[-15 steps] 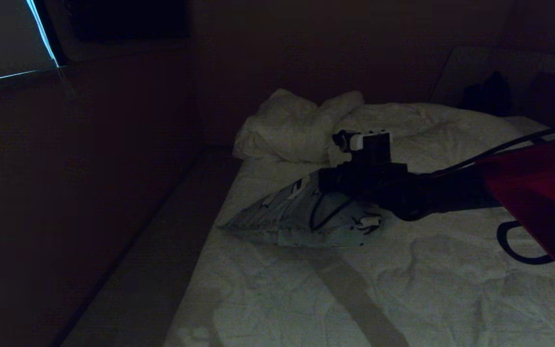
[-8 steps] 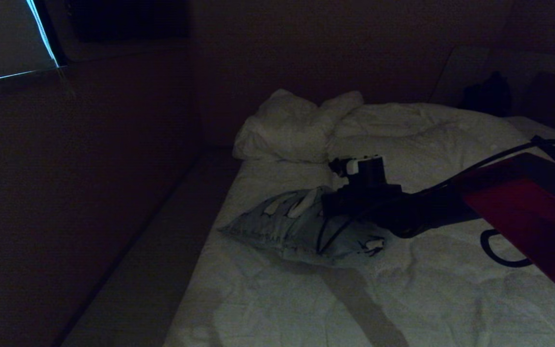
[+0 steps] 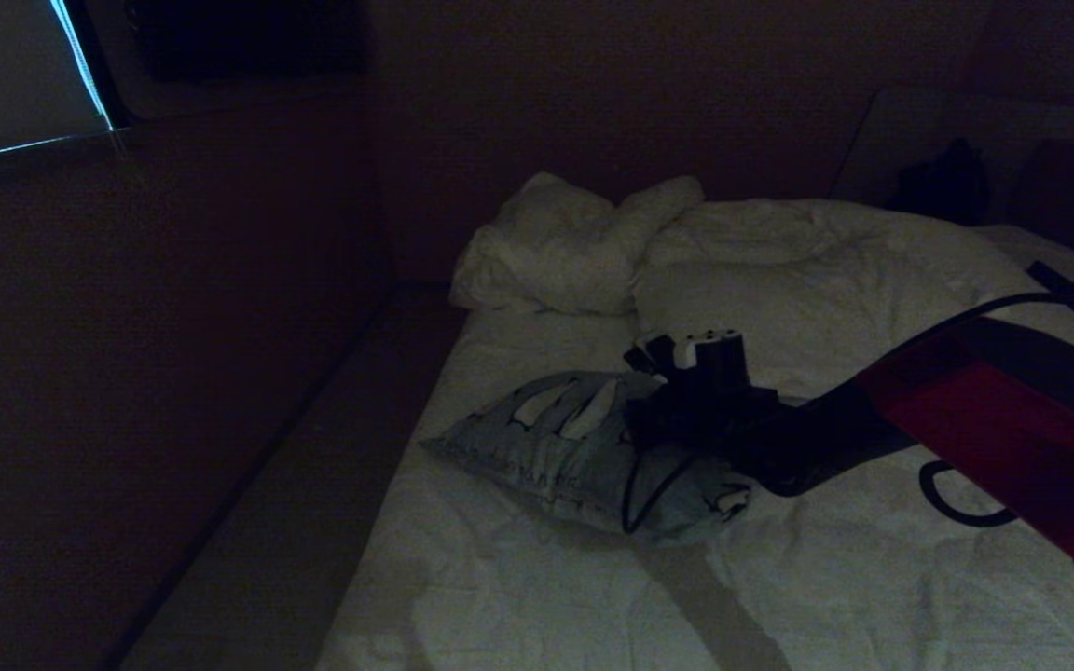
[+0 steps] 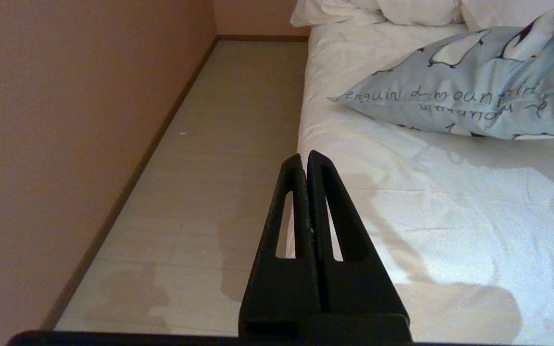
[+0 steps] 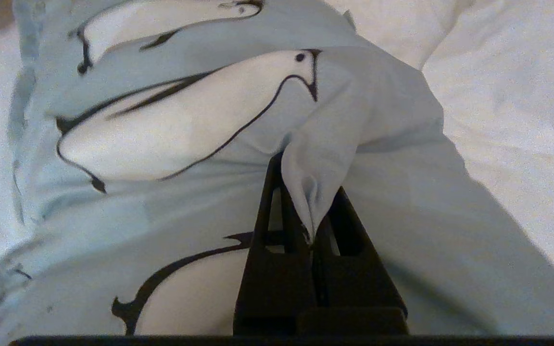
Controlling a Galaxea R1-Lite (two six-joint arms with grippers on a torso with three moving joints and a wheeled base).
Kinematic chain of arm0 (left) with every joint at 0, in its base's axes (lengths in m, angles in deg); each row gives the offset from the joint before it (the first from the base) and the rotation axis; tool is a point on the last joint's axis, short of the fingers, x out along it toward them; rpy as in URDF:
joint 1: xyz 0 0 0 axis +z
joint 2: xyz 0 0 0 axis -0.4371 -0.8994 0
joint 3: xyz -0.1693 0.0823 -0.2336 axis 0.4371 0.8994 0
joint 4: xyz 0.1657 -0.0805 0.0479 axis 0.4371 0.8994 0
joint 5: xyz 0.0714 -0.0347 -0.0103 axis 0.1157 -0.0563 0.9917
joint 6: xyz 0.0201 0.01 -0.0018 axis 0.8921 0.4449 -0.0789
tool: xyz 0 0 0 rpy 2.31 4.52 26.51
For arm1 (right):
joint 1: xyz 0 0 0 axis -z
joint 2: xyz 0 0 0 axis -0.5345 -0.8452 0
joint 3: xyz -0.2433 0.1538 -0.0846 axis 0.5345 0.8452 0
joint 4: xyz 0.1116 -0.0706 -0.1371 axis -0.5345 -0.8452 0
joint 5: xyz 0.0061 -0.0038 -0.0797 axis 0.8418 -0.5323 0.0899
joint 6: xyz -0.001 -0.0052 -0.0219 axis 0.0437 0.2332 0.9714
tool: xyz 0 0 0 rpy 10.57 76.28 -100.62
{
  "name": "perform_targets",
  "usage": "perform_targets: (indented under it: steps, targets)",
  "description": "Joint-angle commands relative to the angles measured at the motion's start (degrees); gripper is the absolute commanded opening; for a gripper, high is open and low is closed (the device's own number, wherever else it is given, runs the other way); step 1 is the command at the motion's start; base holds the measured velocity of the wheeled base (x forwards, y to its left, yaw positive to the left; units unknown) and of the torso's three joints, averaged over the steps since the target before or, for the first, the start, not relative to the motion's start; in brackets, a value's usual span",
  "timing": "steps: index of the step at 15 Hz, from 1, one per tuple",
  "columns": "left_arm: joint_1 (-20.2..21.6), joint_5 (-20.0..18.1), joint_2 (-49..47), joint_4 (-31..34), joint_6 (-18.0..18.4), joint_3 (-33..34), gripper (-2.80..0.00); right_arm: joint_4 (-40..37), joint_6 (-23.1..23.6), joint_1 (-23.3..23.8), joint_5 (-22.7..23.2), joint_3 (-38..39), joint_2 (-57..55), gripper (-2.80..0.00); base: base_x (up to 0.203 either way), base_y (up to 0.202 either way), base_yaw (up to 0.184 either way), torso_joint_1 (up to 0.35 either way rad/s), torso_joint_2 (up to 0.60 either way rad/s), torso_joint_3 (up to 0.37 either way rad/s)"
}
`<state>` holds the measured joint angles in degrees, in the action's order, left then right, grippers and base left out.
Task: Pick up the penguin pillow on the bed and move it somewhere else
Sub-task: Place the pillow at the end of the bed
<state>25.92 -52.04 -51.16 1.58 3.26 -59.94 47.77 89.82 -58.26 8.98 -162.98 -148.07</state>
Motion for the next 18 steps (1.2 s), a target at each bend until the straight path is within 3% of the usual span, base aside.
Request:
perform_targets:
  steps: [1,18]
  targets:
    - [0.0,0.02,0.02,0.01,0.02,0.09,-2.8,0.79,4.55,0.16,0.51,1.36,0.3,-2.8,0.0,0.0,0.0,0.0,0.0,0.0]
    - [0.0,0.02,0.02,0.01,0.01,0.09,-2.8,-15.23,3.42,3.37,0.95,-3.52,-1.55,-2.8,0.0,0.0,0.0,0.0,0.0,0.0]
